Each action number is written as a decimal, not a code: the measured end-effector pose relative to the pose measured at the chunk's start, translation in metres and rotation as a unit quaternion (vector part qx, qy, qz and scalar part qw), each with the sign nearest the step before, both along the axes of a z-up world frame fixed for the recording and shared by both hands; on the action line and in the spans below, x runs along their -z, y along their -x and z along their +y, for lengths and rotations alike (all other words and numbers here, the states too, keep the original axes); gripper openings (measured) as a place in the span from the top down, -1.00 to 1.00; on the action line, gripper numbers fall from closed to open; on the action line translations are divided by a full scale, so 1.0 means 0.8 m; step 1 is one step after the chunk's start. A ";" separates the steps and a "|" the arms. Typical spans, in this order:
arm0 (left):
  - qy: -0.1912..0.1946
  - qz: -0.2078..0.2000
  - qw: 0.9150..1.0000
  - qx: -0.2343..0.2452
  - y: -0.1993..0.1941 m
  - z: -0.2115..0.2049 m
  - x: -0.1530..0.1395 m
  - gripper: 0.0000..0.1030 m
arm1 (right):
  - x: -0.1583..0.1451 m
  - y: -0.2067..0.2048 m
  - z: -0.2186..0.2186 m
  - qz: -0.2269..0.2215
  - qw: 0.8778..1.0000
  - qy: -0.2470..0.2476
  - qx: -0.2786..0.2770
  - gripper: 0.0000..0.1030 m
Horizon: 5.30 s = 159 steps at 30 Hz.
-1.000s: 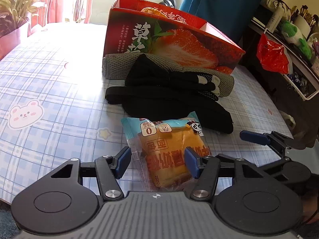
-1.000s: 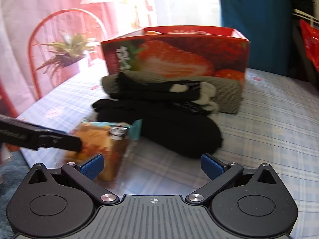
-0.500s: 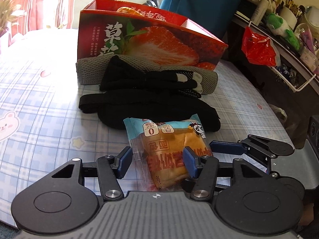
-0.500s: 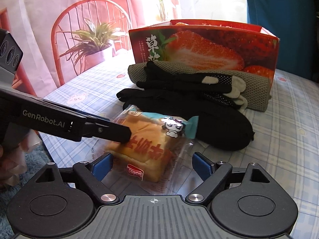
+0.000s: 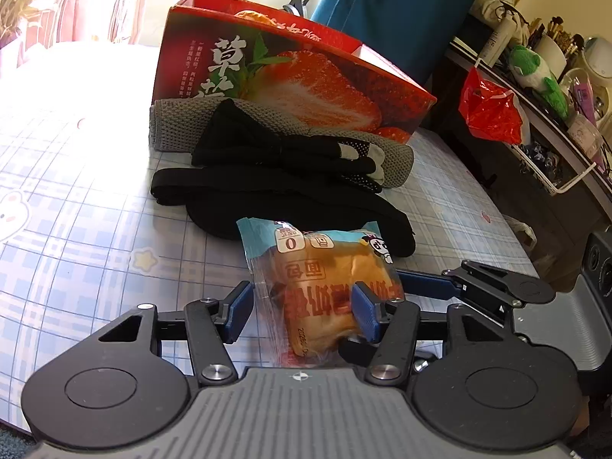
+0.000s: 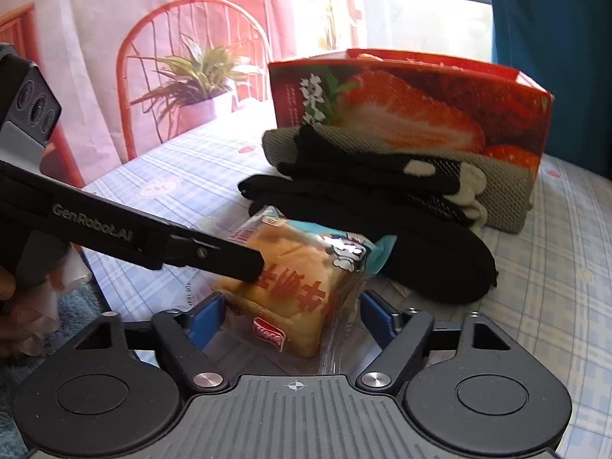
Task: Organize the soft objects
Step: 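Close the left gripper on the bread package while the right gripper closes on it too, then lift the bread package with both grippers and carry it over the box, then open both grippers to drop the bread package into the box, then move both grippers down to the black eye mask beside the gloves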
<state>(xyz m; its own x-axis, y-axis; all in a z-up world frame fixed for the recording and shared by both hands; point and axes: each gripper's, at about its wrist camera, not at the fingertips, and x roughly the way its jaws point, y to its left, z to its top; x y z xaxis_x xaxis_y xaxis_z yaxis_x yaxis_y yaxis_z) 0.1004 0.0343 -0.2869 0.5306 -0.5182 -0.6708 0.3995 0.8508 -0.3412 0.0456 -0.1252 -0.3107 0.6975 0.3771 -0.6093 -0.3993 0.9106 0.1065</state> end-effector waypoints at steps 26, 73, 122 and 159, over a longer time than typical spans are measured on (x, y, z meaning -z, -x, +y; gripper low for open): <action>-0.001 -0.026 0.999 0.040 0.001 -0.006 -0.018 -0.06 | -0.010 -0.003 -0.008 -0.007 0.999 -0.046 -0.003 -0.16; 0.048 -0.094 0.994 0.022 -0.275 -0.106 -0.181 -0.03 | -0.180 -0.274 -0.104 -0.161 0.986 0.031 0.015 -0.14; -0.053 -0.084 0.995 -0.004 -0.110 0.014 -0.067 -0.30 | -0.070 -0.114 -0.074 -0.093 0.988 0.004 0.126 -0.12; -0.131 -0.077 0.988 -0.007 -0.066 -0.021 0.015 -0.64 | 0.016 -0.072 -0.081 -0.032 0.990 -0.009 0.136 -0.33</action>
